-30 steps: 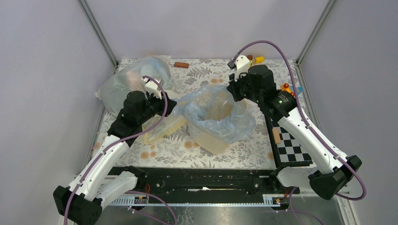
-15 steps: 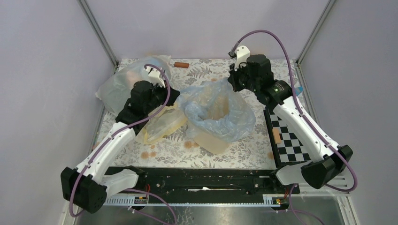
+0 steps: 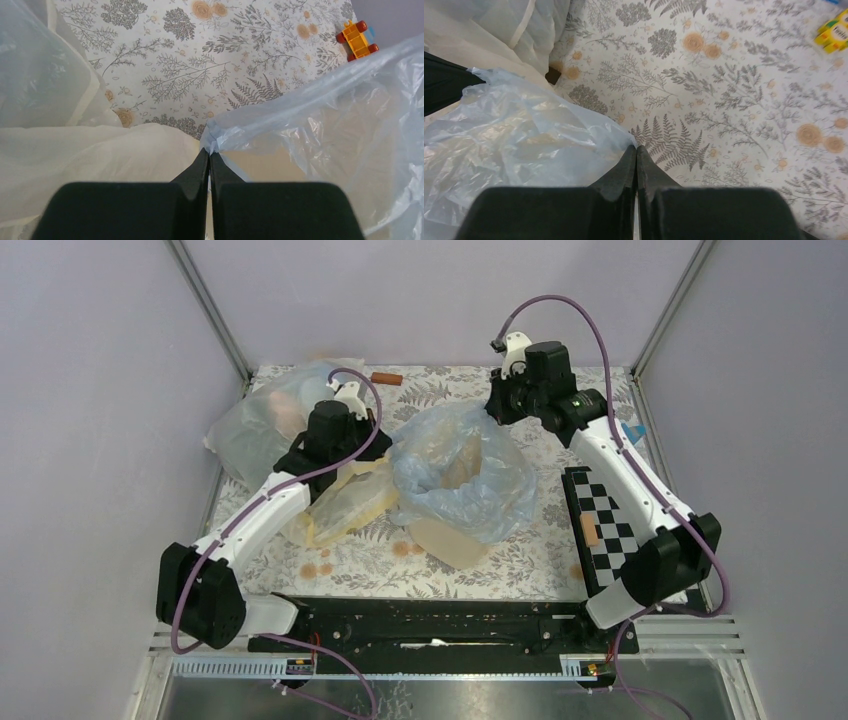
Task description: Put the trash bags into the trash bin
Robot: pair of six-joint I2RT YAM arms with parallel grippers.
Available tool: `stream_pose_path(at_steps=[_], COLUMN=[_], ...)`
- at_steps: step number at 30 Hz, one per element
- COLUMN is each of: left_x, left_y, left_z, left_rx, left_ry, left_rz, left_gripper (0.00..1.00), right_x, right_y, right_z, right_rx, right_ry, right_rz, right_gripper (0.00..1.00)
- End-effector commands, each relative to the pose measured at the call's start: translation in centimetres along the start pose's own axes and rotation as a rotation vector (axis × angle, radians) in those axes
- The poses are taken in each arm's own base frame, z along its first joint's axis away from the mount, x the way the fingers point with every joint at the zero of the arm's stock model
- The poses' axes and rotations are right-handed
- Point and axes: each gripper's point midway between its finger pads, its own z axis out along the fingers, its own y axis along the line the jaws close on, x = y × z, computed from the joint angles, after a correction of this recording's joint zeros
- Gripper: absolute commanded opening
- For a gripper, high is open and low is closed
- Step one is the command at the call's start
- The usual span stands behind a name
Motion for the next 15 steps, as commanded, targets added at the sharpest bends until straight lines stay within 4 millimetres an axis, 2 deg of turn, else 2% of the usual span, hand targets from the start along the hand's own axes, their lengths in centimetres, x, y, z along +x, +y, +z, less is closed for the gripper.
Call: stream_pose_path(at_steps=[1, 5, 9, 12, 15], left_x=[-0.3, 2.0, 4.1, 4.8, 4.4], left_y=[-0.9, -1.4, -2.0, -2.3, -2.3], left_z=[0.3, 1.2, 1.8, 1.9, 1.6], left_rx=[0.034, 0.041, 0.043, 0.042, 0.032], left_ry=[-0.043, 0.000, 0.041, 0.045, 0.028], left_rz=[-0.024, -0.014, -0.010, -0.008, -0.001], left_gripper=[0.00, 0.00, 0.00, 0.00, 0.00], right_x=[0.9, 2.2, 2.4, 1.3, -0.6], right_y=[0.5, 0.4, 0.5, 0.0, -0.6], right_z=[0.7, 1.5, 1.5, 0.7, -1.1], right_rx=[-0.111, -0.180, -0.221, -0.194, -0.139], right_ry=[0.033, 0.059, 0.072, 0.044, -0.007], right_rz=[0.103, 0.181, 0.231, 0.251, 0.246], right_gripper=[0.05, 0.05, 0.06, 0.12, 0.20])
